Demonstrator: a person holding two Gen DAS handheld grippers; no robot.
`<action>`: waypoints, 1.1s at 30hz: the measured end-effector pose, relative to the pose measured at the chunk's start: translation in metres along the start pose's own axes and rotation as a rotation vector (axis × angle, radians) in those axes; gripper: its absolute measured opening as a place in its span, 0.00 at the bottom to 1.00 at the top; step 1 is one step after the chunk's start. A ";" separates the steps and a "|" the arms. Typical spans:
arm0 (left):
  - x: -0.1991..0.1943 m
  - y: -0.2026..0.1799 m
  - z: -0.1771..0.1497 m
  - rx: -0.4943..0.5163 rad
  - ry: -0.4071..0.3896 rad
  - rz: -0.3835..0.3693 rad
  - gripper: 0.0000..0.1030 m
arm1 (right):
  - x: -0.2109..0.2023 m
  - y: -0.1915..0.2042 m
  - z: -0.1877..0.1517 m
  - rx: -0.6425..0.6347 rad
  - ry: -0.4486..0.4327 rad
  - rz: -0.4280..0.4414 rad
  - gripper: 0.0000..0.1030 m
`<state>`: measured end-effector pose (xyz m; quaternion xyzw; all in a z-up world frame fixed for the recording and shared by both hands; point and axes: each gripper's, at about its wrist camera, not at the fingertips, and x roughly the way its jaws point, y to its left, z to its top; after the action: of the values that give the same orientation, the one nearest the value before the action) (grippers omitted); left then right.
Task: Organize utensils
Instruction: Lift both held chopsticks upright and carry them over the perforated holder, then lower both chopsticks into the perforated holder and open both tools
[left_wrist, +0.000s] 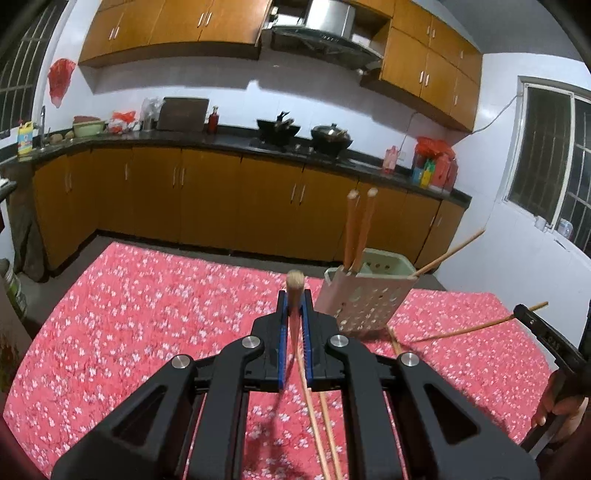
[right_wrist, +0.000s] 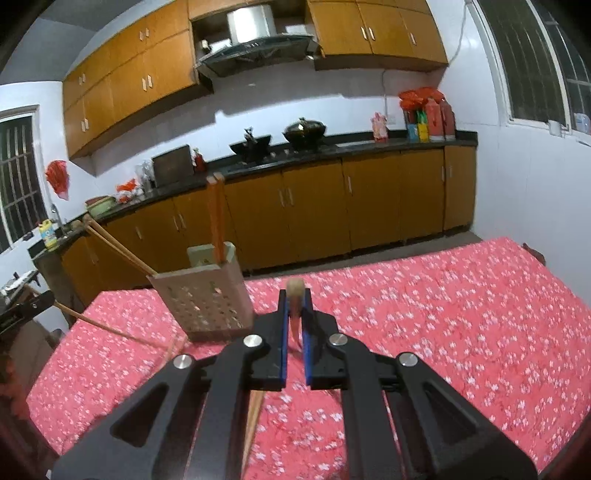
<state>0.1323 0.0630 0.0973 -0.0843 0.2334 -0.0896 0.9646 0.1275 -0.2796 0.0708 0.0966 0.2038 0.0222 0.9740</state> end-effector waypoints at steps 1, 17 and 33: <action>-0.003 -0.003 0.005 0.007 -0.013 -0.008 0.07 | -0.003 0.002 0.005 -0.001 -0.008 0.017 0.07; -0.034 -0.066 0.077 0.072 -0.237 -0.106 0.07 | -0.038 0.055 0.090 -0.053 -0.188 0.224 0.07; 0.020 -0.087 0.097 0.032 -0.358 0.002 0.07 | 0.044 0.069 0.109 -0.071 -0.002 0.198 0.07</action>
<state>0.1835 -0.0137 0.1912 -0.0832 0.0563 -0.0760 0.9920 0.2113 -0.2277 0.1648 0.0815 0.1915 0.1252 0.9701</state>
